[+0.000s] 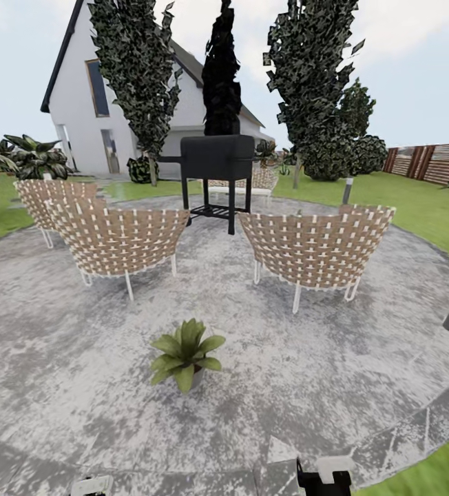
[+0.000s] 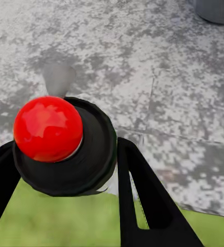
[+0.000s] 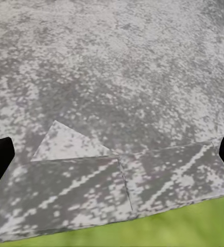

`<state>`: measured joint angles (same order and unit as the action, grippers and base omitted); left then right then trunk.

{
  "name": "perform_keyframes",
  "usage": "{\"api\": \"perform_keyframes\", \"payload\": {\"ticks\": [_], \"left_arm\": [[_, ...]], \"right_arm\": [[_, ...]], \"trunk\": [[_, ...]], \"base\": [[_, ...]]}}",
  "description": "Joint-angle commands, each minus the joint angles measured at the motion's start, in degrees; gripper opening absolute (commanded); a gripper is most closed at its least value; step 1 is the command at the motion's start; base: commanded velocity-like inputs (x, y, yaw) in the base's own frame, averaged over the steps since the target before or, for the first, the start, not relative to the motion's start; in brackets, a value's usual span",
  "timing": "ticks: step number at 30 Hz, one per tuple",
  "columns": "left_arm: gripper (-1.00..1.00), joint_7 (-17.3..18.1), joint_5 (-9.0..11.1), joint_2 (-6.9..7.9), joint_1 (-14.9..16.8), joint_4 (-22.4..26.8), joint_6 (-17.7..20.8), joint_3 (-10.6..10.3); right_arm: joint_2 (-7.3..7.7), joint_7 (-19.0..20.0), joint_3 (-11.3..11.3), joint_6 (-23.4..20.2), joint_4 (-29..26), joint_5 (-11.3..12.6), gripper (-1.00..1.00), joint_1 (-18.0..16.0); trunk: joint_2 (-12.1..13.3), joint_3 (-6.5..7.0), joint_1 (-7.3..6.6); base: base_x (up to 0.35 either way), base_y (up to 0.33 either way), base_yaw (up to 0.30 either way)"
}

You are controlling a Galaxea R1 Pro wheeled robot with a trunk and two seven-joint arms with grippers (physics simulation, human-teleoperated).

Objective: Pick up the pesticide atomizer in the garden and spray insectifuge to fully cover both potted plants in the garden.

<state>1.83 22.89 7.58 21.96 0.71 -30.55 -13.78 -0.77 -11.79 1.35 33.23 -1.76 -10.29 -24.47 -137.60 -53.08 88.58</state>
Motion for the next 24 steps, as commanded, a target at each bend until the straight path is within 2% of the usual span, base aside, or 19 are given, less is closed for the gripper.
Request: {"api": "perform_keyframes", "payload": {"ticks": [1, 7, 20, 24], "left_arm": [[-1.00, 0.2, 0.6, 0.05, 0.0, 0.0, -0.1, -0.4], [-1.00, 0.2, 0.6, 0.24, 0.0, 0.0, -0.1, -0.4], [-1.00, 0.2, 0.6, 0.23, 0.0, 0.1, -0.1, -0.4], [-1.00, 1.3, -0.4, 0.10, 0.6, 0.8, 0.1, -1.5]], "right_arm": [[-0.02, -0.5, 0.2, 0.1, 0.0, -0.6, 1.00, -0.1], [-0.02, -0.5, 0.2, 0.1, 0.0, -0.5, 1.00, -0.1], [0.07, -0.4, 0.1, 0.1, 0.0, -0.7, 1.00, -0.1], [0.02, 1.3, -0.5, -0.1, -0.5, -1.2, 1.00, -0.1]], "trunk": [[0.0, -0.08, 0.02], [0.0, -0.22, 0.02], [0.0, -0.23, 0.02], [0.0, -0.23, 0.02]], "base": [[0.277, 0.227, -0.263], [0.164, 0.140, -0.188], [0.005, 0.004, -0.011], [0.000, 0.000, -0.001]]}}
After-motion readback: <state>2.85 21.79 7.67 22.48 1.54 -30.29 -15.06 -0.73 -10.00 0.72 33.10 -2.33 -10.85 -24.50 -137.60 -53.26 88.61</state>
